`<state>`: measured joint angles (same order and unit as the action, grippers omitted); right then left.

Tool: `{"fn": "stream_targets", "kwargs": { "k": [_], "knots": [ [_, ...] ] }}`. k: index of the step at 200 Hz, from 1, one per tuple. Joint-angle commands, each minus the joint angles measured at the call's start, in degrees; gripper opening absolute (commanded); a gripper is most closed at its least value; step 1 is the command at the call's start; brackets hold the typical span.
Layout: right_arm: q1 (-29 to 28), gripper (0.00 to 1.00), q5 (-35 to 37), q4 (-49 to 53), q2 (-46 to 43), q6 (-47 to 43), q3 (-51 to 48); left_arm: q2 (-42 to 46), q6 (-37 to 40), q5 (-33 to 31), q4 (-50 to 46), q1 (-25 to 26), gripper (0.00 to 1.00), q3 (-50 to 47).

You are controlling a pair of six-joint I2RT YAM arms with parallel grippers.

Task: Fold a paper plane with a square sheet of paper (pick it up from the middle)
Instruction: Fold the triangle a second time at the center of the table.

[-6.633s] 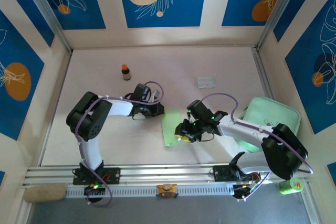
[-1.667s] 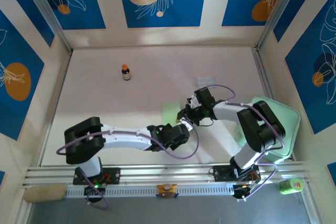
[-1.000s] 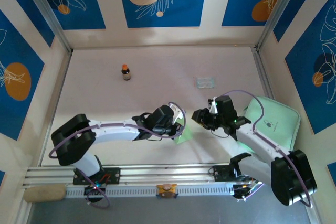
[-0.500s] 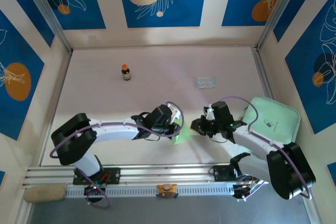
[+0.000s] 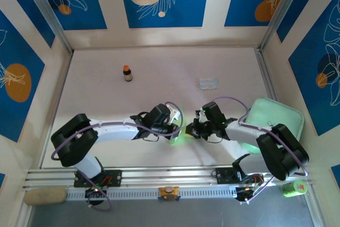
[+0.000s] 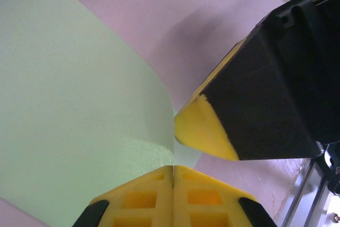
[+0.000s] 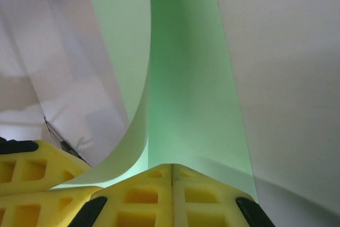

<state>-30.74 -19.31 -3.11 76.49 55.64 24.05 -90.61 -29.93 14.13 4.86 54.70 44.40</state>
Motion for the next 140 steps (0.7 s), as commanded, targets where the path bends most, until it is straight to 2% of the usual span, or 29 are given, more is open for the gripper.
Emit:
{"fn": "stream_targets", "kwargs": {
  "k": [1,57,95,140],
  "knots": [
    [-0.6,0.06,-0.6,-3.0,2.0,1.7,0.5,-1.1,0.5,2.0,-0.6,-0.8,0.07,-0.4],
    [-1.3,0.03,0.2,-0.2,7.1,1.2,1.9,-1.5,0.6,2.0,-1.6,-1.6,0.09,-0.2],
    [-1.6,0.03,1.1,0.4,6.9,2.3,1.1,-2.1,1.2,1.9,-2.4,-2.3,0.18,0.1],
    [-1.6,0.03,1.5,1.4,6.7,2.0,1.5,-2.2,3.6,-0.3,-5.0,-2.9,0.16,0.8]
  ]
}}
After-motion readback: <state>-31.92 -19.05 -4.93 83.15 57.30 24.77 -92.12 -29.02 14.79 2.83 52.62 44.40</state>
